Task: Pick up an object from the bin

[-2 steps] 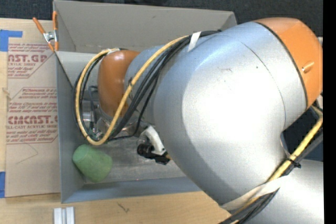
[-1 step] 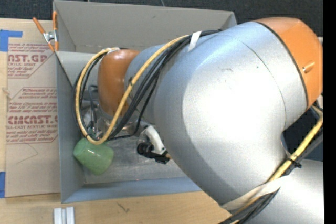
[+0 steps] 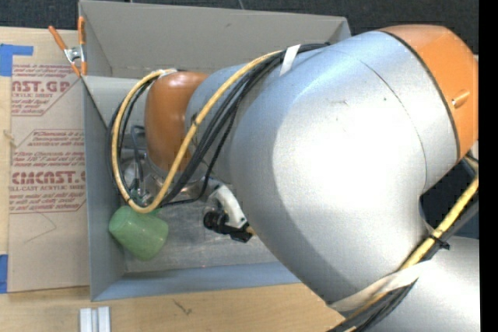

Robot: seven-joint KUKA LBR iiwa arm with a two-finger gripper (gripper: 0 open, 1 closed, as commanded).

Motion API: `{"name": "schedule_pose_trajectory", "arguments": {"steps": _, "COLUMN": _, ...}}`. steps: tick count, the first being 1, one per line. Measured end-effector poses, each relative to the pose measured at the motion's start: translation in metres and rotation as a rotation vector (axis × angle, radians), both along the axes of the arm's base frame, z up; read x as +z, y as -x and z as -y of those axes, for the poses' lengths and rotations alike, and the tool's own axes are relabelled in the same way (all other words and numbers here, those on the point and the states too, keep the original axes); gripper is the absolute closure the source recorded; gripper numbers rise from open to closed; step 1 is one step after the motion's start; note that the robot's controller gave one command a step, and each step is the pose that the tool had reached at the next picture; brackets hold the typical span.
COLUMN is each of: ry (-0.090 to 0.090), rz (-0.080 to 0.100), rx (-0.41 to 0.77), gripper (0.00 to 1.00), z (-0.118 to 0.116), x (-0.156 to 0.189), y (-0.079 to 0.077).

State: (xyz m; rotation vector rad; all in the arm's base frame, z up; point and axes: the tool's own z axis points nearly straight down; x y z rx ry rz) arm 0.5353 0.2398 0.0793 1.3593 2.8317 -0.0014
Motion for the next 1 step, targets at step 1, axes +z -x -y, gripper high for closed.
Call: {"name": "schedule_pose_trajectory", "arguments": {"steps": 1, "ry": -0.004, "rz": 0.007, "rx": 0.002, "gripper": 1.0, "z": -0.0009, "x": 0.0907, "y": -0.0016}}
